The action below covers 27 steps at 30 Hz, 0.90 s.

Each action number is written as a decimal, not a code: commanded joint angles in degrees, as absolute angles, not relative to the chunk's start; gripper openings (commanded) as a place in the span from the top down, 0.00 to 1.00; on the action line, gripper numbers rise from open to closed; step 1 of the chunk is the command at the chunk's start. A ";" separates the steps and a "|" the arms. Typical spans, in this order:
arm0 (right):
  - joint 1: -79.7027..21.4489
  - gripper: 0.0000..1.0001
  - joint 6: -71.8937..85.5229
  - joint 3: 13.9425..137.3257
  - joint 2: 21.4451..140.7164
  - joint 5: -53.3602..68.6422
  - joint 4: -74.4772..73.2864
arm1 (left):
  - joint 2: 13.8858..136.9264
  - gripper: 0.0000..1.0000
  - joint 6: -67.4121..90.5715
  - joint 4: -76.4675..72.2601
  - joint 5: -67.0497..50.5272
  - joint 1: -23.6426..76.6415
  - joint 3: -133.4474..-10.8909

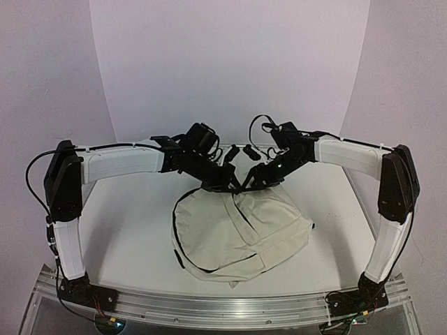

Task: Pack the student bag
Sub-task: Zip the student bag at the center of the board.

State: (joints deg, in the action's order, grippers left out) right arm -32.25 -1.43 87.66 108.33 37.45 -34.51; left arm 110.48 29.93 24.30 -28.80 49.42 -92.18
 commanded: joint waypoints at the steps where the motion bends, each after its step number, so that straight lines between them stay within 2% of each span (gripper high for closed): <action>1: -32.08 0.39 -1.32 86.30 111.80 33.17 -39.98 | 105.94 0.99 29.47 24.20 -31.25 52.73 -90.76; 6: -32.08 0.39 -2.69 86.45 108.08 37.15 -40.21 | 104.89 0.85 30.25 23.91 -28.48 52.73 -91.02; 9: -32.08 0.39 -3.89 85.74 105.52 37.49 -40.63 | 105.58 0.72 30.16 26.63 -28.54 52.73 -92.38; 14: -32.25 0.40 -5.60 85.76 102.48 36.34 -41.90 | 100.65 0.51 33.10 22.62 -25.67 52.30 -88.62; 19: -33.93 0.44 -4.78 86.89 101.40 35.72 -42.63 | 95.29 0.44 38.31 17.39 -22.67 49.31 -82.53; 27: -36.51 0.43 -1.93 87.42 102.36 38.10 -42.79 | 91.24 0.40 41.87 17.39 -17.96 46.32 -76.96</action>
